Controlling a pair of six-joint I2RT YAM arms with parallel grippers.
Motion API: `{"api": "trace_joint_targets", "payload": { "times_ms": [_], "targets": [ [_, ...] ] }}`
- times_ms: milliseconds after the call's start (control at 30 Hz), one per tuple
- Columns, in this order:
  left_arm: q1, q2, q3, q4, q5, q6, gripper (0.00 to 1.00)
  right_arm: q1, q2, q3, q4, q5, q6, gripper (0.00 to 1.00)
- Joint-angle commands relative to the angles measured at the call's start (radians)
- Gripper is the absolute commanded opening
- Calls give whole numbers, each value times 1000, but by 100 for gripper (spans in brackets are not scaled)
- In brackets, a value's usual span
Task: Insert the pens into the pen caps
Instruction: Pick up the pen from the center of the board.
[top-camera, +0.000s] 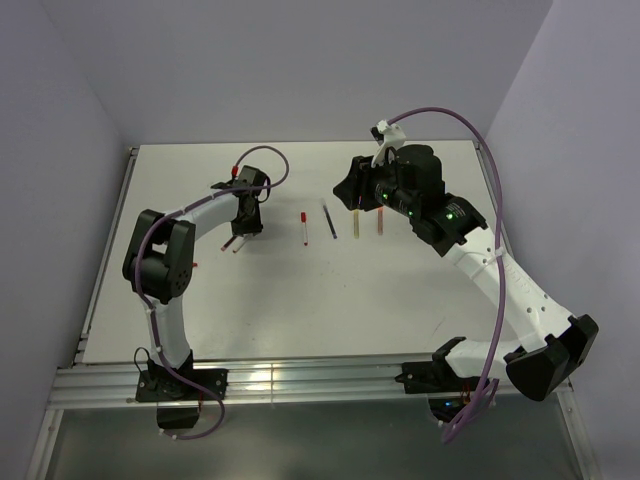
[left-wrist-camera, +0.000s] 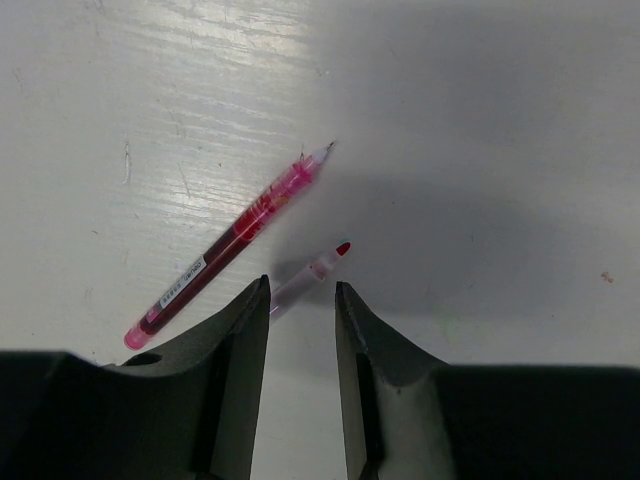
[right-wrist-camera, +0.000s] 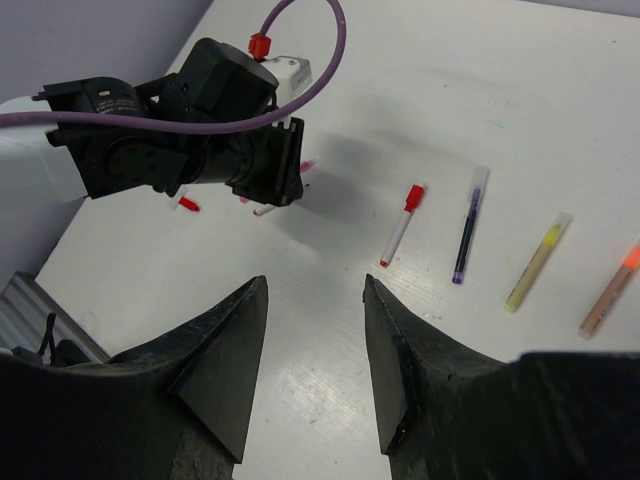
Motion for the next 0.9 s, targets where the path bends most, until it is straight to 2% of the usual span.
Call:
{"api": "trace_joint_targets", "payload": {
  "times_ms": [0, 867],
  "targets": [
    [5, 9, 25, 3, 16, 10, 37, -8, -19, 1, 34, 4, 2, 51],
    [-16, 26, -6, -7, 36, -31, 33, -8, -16, -1, 39, 4, -1, 49]
  ]
}}
